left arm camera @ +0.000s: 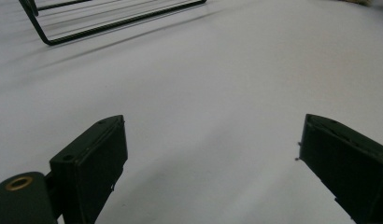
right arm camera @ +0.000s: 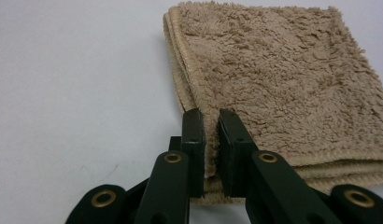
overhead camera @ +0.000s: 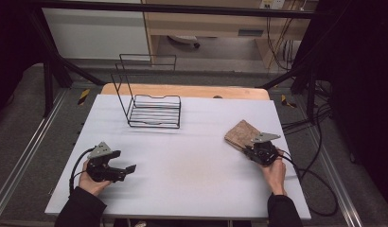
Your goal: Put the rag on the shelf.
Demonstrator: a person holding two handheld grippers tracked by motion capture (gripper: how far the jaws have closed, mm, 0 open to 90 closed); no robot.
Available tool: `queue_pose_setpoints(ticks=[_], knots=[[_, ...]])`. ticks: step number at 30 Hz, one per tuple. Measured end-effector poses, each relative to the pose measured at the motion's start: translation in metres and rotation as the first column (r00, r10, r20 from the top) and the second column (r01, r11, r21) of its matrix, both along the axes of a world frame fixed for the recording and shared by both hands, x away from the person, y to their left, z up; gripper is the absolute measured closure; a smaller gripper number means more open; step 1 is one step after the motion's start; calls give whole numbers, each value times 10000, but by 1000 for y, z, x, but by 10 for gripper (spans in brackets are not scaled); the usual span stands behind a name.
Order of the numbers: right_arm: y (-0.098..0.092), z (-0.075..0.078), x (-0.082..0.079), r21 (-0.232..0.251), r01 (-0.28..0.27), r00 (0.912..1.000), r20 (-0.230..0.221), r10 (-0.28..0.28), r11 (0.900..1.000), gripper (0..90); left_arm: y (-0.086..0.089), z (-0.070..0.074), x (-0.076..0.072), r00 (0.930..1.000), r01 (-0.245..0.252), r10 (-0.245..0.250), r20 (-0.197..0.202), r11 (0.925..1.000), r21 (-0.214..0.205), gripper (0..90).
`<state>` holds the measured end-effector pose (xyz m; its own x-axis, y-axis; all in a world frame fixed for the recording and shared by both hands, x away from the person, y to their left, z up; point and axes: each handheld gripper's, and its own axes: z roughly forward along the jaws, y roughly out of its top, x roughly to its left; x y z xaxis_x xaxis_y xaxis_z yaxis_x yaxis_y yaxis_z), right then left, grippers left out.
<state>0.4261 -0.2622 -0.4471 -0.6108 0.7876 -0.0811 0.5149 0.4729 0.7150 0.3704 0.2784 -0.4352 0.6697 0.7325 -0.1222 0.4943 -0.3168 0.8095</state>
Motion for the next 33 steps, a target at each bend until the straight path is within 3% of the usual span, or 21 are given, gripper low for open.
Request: queue_pose_setpoints(ticks=[10,15,17,19,21,22,24,25,27,29,33], knots=[[14,15,-7,540,-147,9998,-93,152,9984,839,0,0,0,10000,-9,9,9,10000,-9,76],[12,7,-4,-41,-115,9992,-381,113,9999,821,0,1,-1,10000,-5,5,33,10000,6,76],[12,5,-4,-19,-159,9991,-393,158,9999,807,0,1,-1,10000,-21,21,25,10000,-9,76],[11,6,-5,139,-163,9989,-447,169,9998,754,0,1,-1,10000,-19,19,32,10000,2,76],[13,11,-6,801,-317,9993,-190,333,9963,649,0,1,0,10000,-13,13,29,10000,24,76],[13,11,-6,801,-317,9993,-190,333,9963,649,-1,1,0,10000,-14,14,26,10000,19,76],[22,19,-3,1088,-491,9988,136,480,9929,576,-1,1,0,10000,-18,18,22,10000,7,76],[26,20,0,967,-563,9983,196,547,9937,566,-1,1,0,10000,-19,19,25,10000,13,76],[31,21,3,950,-638,9978,241,617,9934,567,-1,1,-1,10000,-10,10,24,10000,7,76],[46,18,17,898,-700,9975,162,688,9935,581,-1,1,-1,10000,20,-20,28,10000,16,77],[60,10,34,457,-522,9986,102,518,9976,633,0,1,-1,10000,33,-33,17,10000,-9,77]])
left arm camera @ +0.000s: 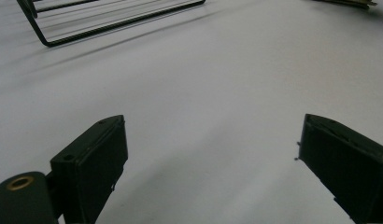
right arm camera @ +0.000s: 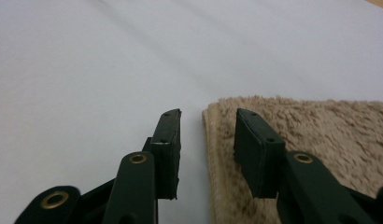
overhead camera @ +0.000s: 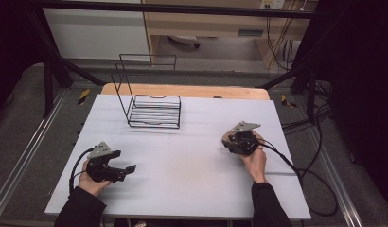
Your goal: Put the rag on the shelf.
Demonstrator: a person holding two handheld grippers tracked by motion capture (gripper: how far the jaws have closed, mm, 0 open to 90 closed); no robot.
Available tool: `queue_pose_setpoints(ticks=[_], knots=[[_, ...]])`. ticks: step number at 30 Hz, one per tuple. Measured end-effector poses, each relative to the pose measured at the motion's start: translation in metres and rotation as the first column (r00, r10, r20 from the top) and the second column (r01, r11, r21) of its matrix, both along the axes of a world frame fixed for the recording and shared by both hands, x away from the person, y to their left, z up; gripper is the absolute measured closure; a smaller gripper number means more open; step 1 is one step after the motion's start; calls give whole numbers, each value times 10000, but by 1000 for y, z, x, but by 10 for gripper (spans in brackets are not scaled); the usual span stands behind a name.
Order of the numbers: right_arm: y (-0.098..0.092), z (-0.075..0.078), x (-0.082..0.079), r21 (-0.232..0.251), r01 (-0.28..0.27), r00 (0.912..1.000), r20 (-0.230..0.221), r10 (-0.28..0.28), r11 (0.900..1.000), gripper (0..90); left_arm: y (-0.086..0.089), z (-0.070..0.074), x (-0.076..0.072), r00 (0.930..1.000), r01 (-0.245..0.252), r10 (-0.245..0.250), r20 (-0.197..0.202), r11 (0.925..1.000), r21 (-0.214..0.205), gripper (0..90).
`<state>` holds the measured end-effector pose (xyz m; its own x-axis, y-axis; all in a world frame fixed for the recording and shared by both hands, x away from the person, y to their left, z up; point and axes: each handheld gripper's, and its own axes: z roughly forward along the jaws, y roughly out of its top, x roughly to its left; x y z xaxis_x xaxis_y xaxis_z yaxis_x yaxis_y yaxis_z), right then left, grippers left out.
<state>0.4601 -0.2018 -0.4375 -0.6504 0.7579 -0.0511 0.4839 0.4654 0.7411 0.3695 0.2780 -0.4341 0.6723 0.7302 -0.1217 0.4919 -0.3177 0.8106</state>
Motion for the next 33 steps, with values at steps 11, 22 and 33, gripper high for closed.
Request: queue_pose_setpoints(ticks=[11,22,33], knots=[[4,-13,11,-693,175,9994,317,-153,9974,761,-1,0,0,10000,55,-55,-1,10000,-26,78],[1,-1,1,80,425,9982,429,-428,9991,864,-2,0,0,10000,46,-46,-20,10000,-17,79],[5,11,-28,1134,-711,9973,269,685,9910,865,-3,0,0,10000,46,-46,-13,10000,17,79]])
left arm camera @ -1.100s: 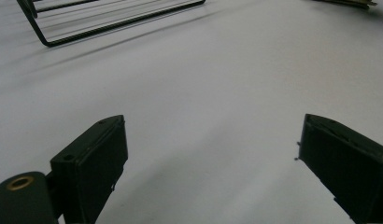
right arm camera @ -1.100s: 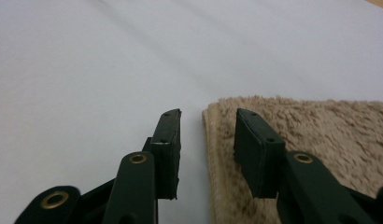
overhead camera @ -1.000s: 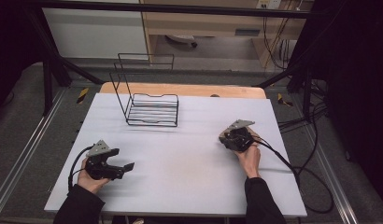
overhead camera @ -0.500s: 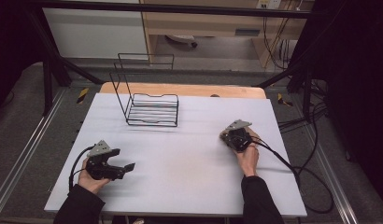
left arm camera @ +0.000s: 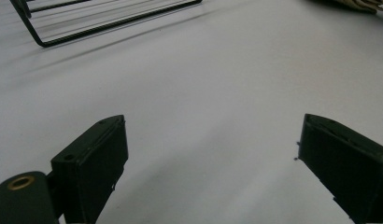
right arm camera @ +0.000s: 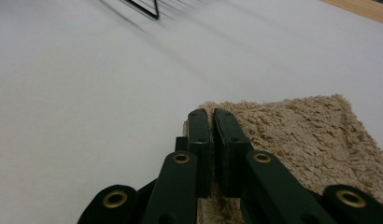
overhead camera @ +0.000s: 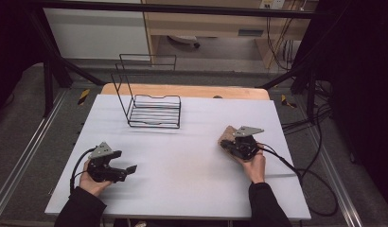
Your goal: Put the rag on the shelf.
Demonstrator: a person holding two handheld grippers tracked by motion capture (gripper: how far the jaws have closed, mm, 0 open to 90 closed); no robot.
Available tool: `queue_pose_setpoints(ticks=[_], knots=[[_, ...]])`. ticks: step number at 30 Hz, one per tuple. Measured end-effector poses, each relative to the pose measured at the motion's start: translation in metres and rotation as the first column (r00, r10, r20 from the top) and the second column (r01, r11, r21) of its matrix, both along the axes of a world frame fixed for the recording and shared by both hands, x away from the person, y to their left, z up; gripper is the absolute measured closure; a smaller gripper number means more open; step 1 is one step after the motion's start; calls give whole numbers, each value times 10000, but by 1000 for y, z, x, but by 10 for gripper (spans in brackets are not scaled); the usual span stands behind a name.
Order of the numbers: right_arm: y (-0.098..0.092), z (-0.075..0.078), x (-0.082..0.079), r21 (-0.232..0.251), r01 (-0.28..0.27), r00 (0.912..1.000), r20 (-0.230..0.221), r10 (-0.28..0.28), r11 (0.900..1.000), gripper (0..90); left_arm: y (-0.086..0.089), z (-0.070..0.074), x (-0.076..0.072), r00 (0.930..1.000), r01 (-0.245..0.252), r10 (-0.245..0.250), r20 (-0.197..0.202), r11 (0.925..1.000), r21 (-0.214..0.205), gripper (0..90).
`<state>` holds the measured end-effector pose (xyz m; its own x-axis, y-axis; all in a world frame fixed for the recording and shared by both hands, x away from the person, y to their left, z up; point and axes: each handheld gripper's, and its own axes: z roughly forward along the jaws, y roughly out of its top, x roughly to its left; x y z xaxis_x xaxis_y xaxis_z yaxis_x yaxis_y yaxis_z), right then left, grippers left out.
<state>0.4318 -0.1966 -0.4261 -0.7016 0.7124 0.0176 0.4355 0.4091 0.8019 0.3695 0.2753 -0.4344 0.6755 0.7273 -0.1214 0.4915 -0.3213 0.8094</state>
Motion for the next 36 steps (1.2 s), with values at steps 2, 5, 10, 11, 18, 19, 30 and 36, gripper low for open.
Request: queue_pose_setpoints(ticks=[2,5,10,11,18,19,30,36], knots=[[8,4,-5,-263,-356,9993,85,358,9990,865,0,0,0,10000,2,-2,7,10000,4,79],[17,8,-11,-194,-684,9976,98,686,9975,865,0,0,0,10000,-15,15,4,10000,-8,79],[43,10,-28,7,-1647,9863,-34,1647,9864,864,0,0,0,10000,-26,26,-1,10000,12,79],[43,10,-28,7,-1647,9863,-34,1647,9864,864,0,0,0,10000,-32,32,-5,10000,3,79],[70,5,-43,285,-2418,9699,-230,2424,9699,862,0,1,0,10000,-49,49,-3,10000,18,79],[77,4,-47,303,-2572,9657,-281,2580,9659,862,0,1,0,10000,-49,49,-3,10000,16,78],[99,-9,-59,557,-3212,9429,-744,3247,9454,845,0,1,-1,10000,-60,60,-23,10000,33,77],[98,-9,-57,774,-3198,9417,-838,3258,9443,680,0,1,0,9999,-103,103,-88,9999,22,76]])
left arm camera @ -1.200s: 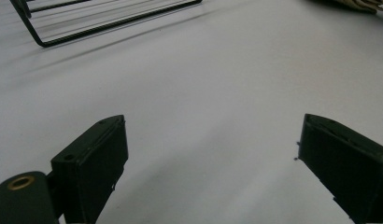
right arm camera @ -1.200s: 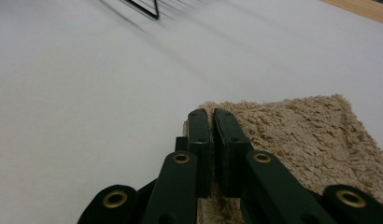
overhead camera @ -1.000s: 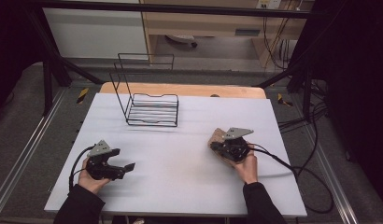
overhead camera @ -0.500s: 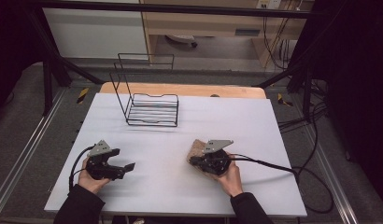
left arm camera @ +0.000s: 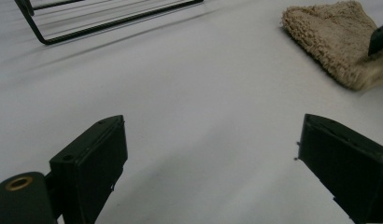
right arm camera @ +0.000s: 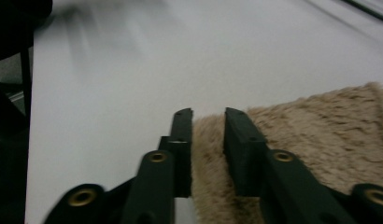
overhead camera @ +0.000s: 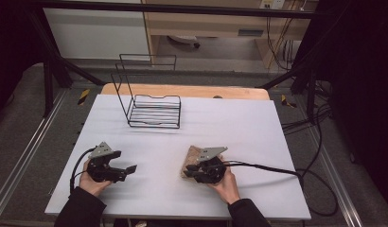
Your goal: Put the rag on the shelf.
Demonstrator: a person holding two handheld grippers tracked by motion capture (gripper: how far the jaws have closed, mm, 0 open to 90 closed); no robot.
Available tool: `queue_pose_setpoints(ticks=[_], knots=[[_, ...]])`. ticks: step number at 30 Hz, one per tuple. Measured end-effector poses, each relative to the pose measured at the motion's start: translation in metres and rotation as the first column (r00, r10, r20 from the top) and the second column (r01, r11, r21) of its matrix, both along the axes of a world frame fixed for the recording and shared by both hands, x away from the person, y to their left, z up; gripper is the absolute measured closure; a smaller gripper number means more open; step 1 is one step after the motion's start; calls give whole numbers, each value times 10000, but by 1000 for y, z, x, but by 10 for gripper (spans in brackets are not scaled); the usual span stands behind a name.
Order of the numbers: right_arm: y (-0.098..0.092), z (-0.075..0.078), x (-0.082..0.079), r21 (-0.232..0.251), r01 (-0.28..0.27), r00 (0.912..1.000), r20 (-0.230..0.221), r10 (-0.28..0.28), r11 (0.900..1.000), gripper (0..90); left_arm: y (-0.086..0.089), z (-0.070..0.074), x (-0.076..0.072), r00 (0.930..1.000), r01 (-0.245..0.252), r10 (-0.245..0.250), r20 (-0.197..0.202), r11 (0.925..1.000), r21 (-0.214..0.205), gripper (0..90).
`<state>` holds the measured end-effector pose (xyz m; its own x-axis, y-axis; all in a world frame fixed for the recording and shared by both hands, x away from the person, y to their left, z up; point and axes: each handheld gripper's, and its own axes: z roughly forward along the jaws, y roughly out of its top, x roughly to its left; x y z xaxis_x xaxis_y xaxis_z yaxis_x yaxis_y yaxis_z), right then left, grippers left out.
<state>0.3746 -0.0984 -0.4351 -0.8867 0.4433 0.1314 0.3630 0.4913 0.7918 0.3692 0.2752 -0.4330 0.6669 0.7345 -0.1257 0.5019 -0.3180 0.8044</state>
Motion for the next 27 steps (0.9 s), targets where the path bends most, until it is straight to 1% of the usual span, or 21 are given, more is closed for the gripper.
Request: queue_pose_setpoints(ticks=[1,2,3,4,6,8,10,11,13,14,15,16,17,19,20,22,24,26,27], knots=[[-3,3,0,129,67,10000,-20,-67,9999,653,0,0,0,10000,-7,7,-1,10000,-4,76],[-7,6,1,270,231,9997,0,-231,9994,601,0,0,0,10000,-18,18,-3,10000,-7,75],[-7,6,1,270,231,9997,0,-231,9994,601,0,1,0,10000,-26,26,-7,10000,-7,75],[-17,11,3,426,670,9977,110,-675,9968,535,-1,1,0,10000,-40,40,-16,10000,-3,75],[-29,14,5,504,1200,9926,142,-1208,9915,431,-2,1,0,9999,-94,94,-40,9999,-39,74],[-43,14,7,543,1663,9860,-10,-1665,9846,369,-3,2,1,9999,-115,115,-62,9999,4,73],[-56,14,8,644,2106,9776,-133,-2102,9754,295,-6,3,2,9998,-177,177,-100,9998,21,73],[-56,14,8,644,2106,9776,-133,-2102,9754,295,-6,3,2,9998,-177,177,-100,9998,21,73],[-67,13,10,646,2484,9686,-246,-2473,9665,235,-8,3,3,9996,-222,223,-159,9997,44,72],[-77,11,12,541,2886,9572,-385,-2868,9559,179,-9,4,3,9996,-228,229,-177,9997,55,72],[-77,11,12,541,2886,9572,-385,-2868,9559,179,-11,4,3,9996,-234,235,-174,9997,62,72],[-82,10,12,491,3081,9510,-422,-3062,9501,152,-12,5,4,9996,-228,231,-190,9997,112,72],[-89,8,12,386,3336,9423,-436,-3319,9419,130,-14,6,4,9995,-252,253,-175,9996,93,72],[-96,6,12,328,3453,9381,-417,-3439,9379,109,-18,9,6,9994,-280,281,-184,9996,59,72],[-96,6,12,328,3453,9381,-417,-3439,9379,109,-20,10,7,9994,-291,292,-185,9996,52,72],[-103,4,10,240,3628,9311,-491,-3614,9315,84,-24,12,9,9993,-318,317,-219,9995,-30,72],[-109,2,9,264,3766,9256,-522,-3749,9260,74,-30,15,11,9993,-293,293,-236,9996,-10,72],[-113,1,8,278,3959,9172,-595,-3939,9179,59,-37,17,13,9995,-277,277,-179,9996,33,72],[-113,1,8,278,3959,9172,-595,-3939,9179,59,-40,17,14,9995,-249,250,-215,9997,49,72]])
